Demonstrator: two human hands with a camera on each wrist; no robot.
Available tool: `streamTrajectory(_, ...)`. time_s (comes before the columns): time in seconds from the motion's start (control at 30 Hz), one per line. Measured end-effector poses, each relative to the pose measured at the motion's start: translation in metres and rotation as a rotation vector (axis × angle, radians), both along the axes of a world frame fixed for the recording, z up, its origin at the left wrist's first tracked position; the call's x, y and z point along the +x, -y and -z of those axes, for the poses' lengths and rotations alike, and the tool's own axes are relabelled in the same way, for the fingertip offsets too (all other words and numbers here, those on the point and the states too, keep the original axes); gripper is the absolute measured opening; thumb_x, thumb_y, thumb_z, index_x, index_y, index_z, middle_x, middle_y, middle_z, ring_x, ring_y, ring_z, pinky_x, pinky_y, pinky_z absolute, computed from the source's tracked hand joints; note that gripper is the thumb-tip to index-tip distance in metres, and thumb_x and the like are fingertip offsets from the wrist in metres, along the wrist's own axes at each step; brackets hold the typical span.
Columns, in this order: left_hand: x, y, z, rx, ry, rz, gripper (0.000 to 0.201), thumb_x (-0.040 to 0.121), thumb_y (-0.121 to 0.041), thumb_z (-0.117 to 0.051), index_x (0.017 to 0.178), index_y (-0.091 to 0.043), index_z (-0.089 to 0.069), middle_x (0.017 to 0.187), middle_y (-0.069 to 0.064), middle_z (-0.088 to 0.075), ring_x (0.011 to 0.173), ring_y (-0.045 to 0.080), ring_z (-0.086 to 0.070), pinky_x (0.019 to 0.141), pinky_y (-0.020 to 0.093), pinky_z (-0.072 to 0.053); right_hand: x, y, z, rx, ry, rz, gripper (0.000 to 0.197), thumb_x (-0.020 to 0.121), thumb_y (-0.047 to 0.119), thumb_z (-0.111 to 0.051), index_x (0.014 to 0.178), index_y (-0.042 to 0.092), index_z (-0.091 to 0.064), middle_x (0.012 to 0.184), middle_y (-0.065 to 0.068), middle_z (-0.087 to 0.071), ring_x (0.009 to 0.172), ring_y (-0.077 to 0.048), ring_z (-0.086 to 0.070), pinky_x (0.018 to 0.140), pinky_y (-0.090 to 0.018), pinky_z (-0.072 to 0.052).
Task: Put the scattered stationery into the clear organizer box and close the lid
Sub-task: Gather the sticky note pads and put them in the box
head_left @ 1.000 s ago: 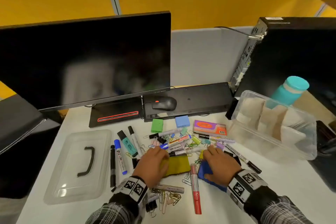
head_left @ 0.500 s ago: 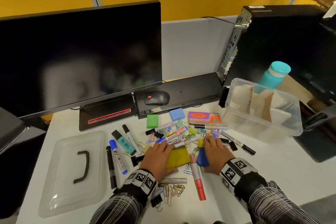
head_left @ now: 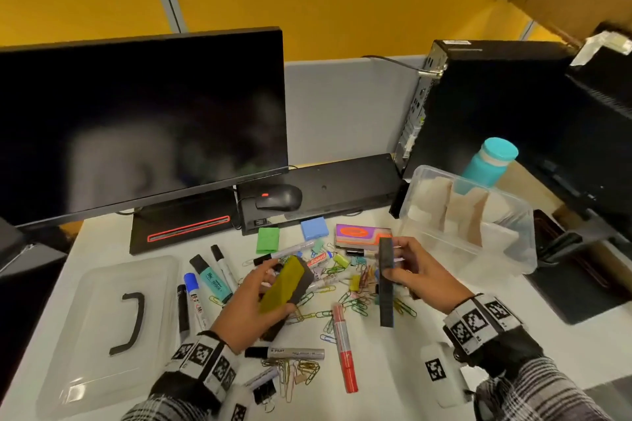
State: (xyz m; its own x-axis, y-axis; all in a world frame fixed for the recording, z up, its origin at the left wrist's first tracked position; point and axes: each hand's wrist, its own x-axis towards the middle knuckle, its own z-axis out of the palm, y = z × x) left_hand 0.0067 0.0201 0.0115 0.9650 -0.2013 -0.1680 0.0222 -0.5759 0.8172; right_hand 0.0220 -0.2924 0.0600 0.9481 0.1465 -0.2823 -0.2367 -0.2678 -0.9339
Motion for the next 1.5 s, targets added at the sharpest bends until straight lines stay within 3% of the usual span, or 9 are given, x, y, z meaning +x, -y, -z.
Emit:
streamTrajectory(0.1,0.007,0.001,-0.006,-0.177,-0.116,-0.093,0.079,0.079,-0.027,-0.073,0.141,-0.036,-0.025,0.117,-0.009,-0.052,0.103,0.008,-0.058,0.088,0.025,-0.05,0.007,0.008,-0.007,0.258,-0.06,0.165,0.033,0.08,0.026,-0.062,0.113,0.024,-0.059,0.116,-0.015,-0.065,0.1,-0.026,-0.065,0.078,-0.03,-0.05)
streamTrajectory(0.23,0.016,0.013,-0.014,-0.357,-0.202,-0.218,0.057,0.088,-0.02,-0.064,0.136,-0.032,-0.035,0.118,0.001,-0.059,0.107,0.02,-0.062,0.071,0.018,-0.051,0.014,0.014,-0.014,0.474,-0.286,0.237,0.05,0.062,0.041,-0.063,0.103,0.013,-0.064,0.092,-0.021,-0.068,0.075,-0.029,-0.066,0.054,-0.025,-0.051)
streamTrajectory(0.4,0.022,0.033,-0.028,-0.611,-0.315,-0.35,0.048,0.071,-0.033,-0.057,0.119,-0.025,-0.055,0.112,0.005,-0.068,0.107,0.026,-0.062,0.089,0.037,-0.048,0.023,0.02,-0.013,0.562,-0.449,0.13,0.053,0.056,0.044,-0.065,0.085,-0.001,-0.061,0.069,-0.018,-0.057,0.053,-0.026,-0.053,0.05,-0.027,-0.047)
streamTrajectory(0.63,0.02,0.053,-0.037,-0.86,-0.346,-0.535,0.049,0.063,-0.015,-0.053,0.111,-0.014,-0.055,0.109,0.015,-0.057,0.103,0.03,-0.052,0.096,0.048,-0.043,0.03,0.0,-0.012,0.197,-0.142,-0.102,0.026,0.089,0.037,-0.055,0.099,0.014,-0.062,0.069,0.007,-0.066,0.06,-0.006,-0.061,0.055,-0.014,-0.045)
streamTrajectory(0.97,0.029,0.062,-0.043,-0.895,-0.373,-0.475,0.059,0.053,-0.006,-0.052,0.111,0.006,-0.054,0.095,0.018,-0.065,0.084,0.023,-0.062,0.064,0.029,-0.056,0.023,-0.041,-0.023,-0.352,0.605,-0.685,0.068,0.069,0.06,-0.067,0.123,0.031,-0.037,0.134,0.019,-0.035,0.116,0.0,-0.042,0.092,-0.022,-0.044)
streamTrajectory(1.03,0.031,0.065,-0.044,-0.922,-0.391,-0.459,0.049,0.056,-0.004,-0.048,0.104,0.003,-0.057,0.083,0.011,-0.069,0.07,0.015,-0.066,0.056,0.024,-0.054,0.022,-0.049,-0.023,-0.366,0.634,-0.747,0.066,0.072,0.058,-0.066,0.123,0.027,-0.039,0.146,0.017,-0.026,0.123,-0.002,-0.038,0.094,-0.021,-0.04)
streamTrajectory(1.17,0.035,0.068,-0.042,-0.936,-0.393,-0.47,0.052,0.058,-0.005,-0.047,0.108,0.0,-0.06,0.104,0.016,-0.065,0.089,0.022,-0.063,0.066,0.029,-0.058,0.019,-0.055,-0.01,-0.45,0.579,-0.832,0.065,0.073,0.06,-0.064,0.123,0.027,-0.038,0.151,0.017,-0.019,0.127,-0.007,-0.038,0.101,-0.027,-0.038)
streamTrajectory(1.33,0.039,0.068,-0.044,-1.0,-0.388,-0.499,0.049,0.057,-0.004,-0.046,0.105,-0.003,-0.056,0.111,0.018,-0.062,0.098,0.029,-0.06,0.07,0.034,-0.059,0.021,-0.032,0.006,-0.549,0.453,-0.896,0.074,0.072,0.065,-0.063,0.129,0.029,-0.033,0.138,0.011,-0.038,0.119,-0.009,-0.044,0.1,-0.03,-0.04)
streamTrajectory(1.5,0.044,0.074,-0.035,-0.942,-0.441,-0.532,0.055,0.056,-0.003,-0.049,0.111,0.004,-0.05,0.106,0.021,-0.06,0.077,0.021,-0.067,0.062,0.03,-0.059,0.03,-0.022,0.005,-0.557,0.443,-0.827,0.075,0.072,0.066,-0.062,0.13,0.03,-0.031,0.14,0.012,-0.036,0.117,-0.007,-0.044,0.098,-0.026,-0.039)
